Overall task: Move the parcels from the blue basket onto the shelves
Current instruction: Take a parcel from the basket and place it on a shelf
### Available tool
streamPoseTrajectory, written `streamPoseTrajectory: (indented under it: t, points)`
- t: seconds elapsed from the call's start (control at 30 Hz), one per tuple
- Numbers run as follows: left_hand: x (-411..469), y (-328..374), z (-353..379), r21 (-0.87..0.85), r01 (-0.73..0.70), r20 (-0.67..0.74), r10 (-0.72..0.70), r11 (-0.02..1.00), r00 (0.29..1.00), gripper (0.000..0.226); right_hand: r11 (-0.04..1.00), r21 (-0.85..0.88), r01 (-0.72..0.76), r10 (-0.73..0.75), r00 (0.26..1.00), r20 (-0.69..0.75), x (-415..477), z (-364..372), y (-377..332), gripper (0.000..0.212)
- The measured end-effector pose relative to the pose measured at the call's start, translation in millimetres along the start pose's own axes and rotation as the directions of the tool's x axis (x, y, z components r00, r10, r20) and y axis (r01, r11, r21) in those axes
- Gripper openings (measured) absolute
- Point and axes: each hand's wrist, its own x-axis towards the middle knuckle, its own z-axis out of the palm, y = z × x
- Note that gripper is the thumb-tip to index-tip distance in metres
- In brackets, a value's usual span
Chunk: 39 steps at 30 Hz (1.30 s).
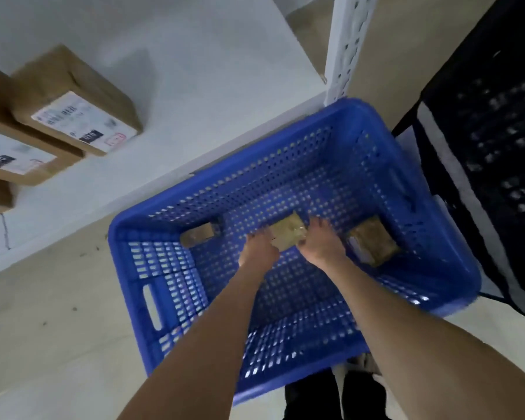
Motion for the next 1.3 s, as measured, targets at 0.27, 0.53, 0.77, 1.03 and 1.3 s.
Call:
streamPoseTrajectory:
  t: [0.27, 0.53, 0.77, 1.03, 1.3]
  points:
    - [140.5, -34.7, 80.2, -0.423, 0.138, -0.046, -0.173, 0.896, 0.984, 0.052, 0.961, 0.266, -0.076, 0.049, 0.993, 0.107, 134.2, 88.2, 32.0, 0.090]
    - [121.8, -41.8, 78.6, -0.835, 0.228, 0.088, -0.288, 0.501, 0.954, 0.054, 0.879, 0.457, -0.137, 0.140, 0.990, 0.027, 124.9, 82.2, 26.3, 0.075]
    - [-5.9, -24.1, -40.4, -0.904, 0.140, -0.003, -0.333, 0.404, 0.943, 0.052, 0.573, 0.800, -0.176, 0.272, 0.962, 0.017, 2.5, -23.3, -29.4, 0.056]
    - [-197.5, -9.0, -201.8, -0.932, -0.032, -0.145, -0.288, 0.362, 0.947, 0.044, 0.330, 0.924, -0.193, 0.274, 0.956, 0.102, -171.2, -164.5, -107.2, 0.026]
    - [-355.6, -19.3, -307.4, -0.935, -0.207, -0.257, -0.149, 0.290, 0.955, 0.032, 0.269, 0.959, -0.088, 0.069, 0.995, 0.072, -333.8, -271.4, -169.5, 0.006]
